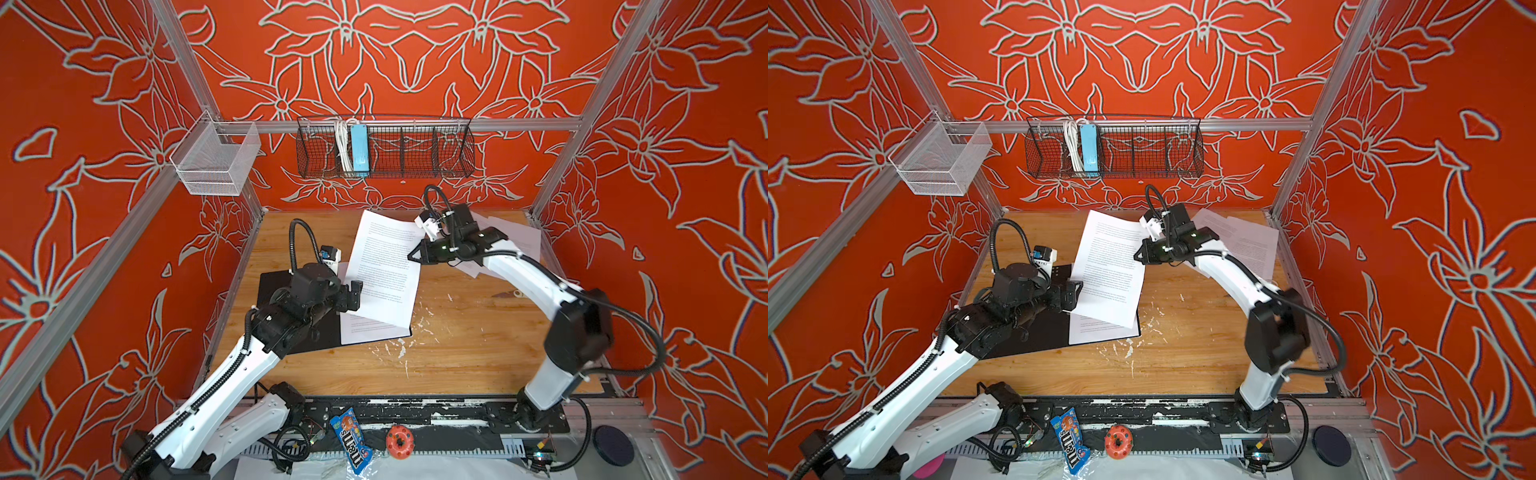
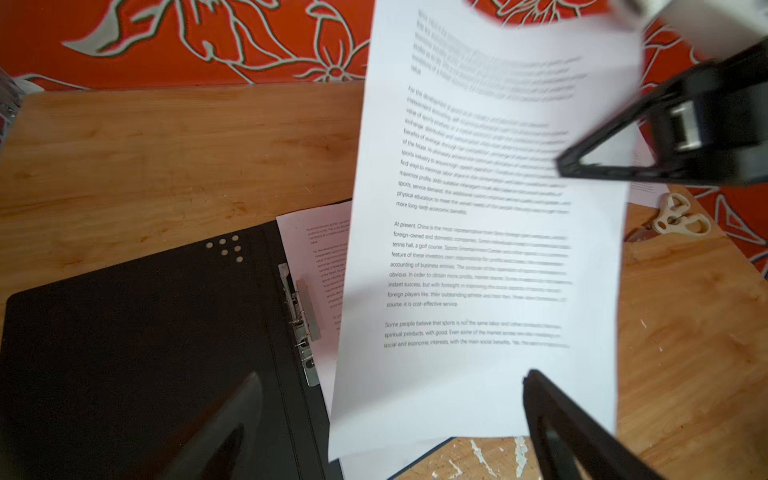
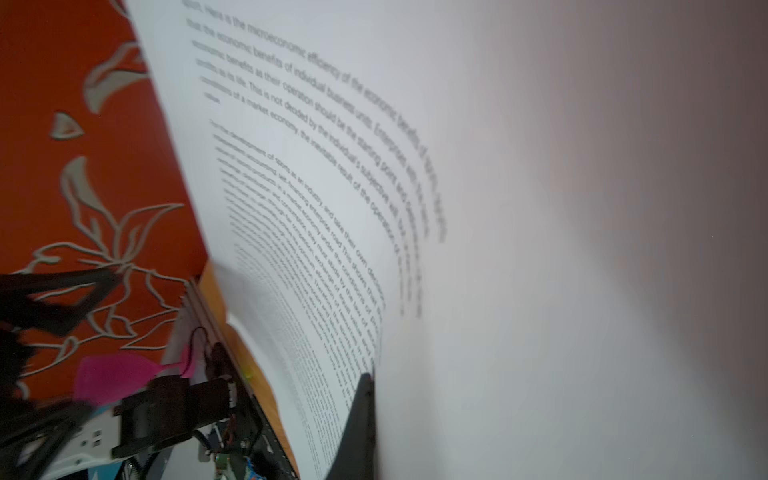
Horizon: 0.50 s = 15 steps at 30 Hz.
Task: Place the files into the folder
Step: 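Lift the sheet upright with the right gripper while the left gripper moves over the folder, then lower the sheet onto the folder stack with the right gripper, pressing toward the clip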
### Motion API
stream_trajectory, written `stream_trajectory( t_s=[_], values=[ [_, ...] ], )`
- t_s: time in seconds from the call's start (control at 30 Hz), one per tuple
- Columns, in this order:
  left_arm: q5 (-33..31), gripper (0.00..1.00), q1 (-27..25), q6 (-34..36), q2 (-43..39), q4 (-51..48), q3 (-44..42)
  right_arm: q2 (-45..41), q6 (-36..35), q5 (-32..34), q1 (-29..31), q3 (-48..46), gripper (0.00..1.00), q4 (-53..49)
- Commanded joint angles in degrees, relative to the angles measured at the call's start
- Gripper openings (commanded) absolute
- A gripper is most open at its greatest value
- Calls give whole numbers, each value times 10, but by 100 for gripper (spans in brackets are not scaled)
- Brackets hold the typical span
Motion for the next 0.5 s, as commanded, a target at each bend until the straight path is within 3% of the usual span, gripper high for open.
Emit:
stream_trajectory(
  t_s=[0.0,0.2,0.47],
  values=[
    [14,98,6,2,2,-3,14,60,-87,48,10,46,0,-83],
    [46,98,7,-1,24,-4,14,149,-175,97,40,138,0,-152],
    [80,98,7,1,76,-23,35,188,-152,64,55,178,0,-139]
  ],
)
